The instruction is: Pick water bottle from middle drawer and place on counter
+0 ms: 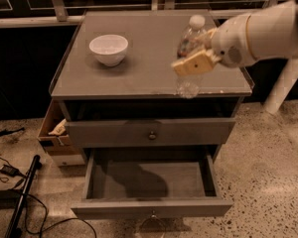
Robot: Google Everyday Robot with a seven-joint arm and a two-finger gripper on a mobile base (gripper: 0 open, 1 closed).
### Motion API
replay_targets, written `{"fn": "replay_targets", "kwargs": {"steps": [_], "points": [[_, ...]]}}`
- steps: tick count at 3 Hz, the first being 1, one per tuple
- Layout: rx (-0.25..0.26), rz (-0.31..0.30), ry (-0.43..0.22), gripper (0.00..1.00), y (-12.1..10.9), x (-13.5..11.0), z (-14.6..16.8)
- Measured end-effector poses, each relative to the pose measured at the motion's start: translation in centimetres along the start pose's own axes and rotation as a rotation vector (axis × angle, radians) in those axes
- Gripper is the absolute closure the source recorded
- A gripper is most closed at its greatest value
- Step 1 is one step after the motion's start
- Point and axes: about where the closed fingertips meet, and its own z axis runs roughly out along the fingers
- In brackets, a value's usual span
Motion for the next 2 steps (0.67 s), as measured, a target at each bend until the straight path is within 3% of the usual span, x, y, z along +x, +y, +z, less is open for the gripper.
{"fn": "replay_targets", "kwargs": {"steps": [2], "points": [[0.016, 0.01, -0.005, 1.0, -0.84, -1.51, -0.68]]}}
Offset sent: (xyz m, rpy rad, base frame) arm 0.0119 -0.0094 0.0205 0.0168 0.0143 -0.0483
